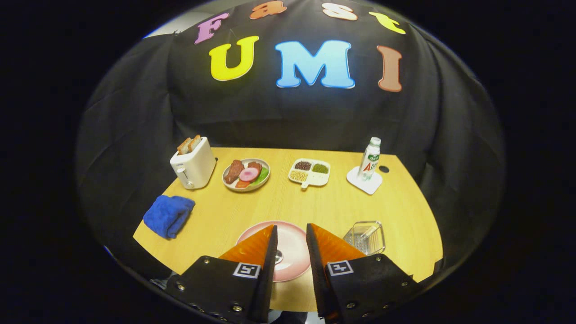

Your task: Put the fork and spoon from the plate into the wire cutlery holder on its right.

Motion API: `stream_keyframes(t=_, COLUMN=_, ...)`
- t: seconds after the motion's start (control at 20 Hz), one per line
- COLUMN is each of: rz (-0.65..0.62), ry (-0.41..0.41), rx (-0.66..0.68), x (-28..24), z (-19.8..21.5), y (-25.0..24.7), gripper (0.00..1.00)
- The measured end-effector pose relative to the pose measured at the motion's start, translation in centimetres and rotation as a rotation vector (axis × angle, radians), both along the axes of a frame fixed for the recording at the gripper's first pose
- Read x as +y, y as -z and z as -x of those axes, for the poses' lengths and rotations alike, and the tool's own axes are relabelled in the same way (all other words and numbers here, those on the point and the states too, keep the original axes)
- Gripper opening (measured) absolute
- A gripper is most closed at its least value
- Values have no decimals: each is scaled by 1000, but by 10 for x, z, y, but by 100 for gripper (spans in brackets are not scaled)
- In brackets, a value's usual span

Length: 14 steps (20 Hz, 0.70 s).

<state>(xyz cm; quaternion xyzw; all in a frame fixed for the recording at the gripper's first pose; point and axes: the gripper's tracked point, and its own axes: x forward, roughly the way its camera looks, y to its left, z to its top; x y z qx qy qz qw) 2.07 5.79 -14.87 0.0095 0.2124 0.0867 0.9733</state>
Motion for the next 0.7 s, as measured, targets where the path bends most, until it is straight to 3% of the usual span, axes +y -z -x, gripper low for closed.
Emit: stream_keyframes(t=0.7, rz=-1, ry=-17, rx=234, x=35, z=29, y=135, gripper=40)
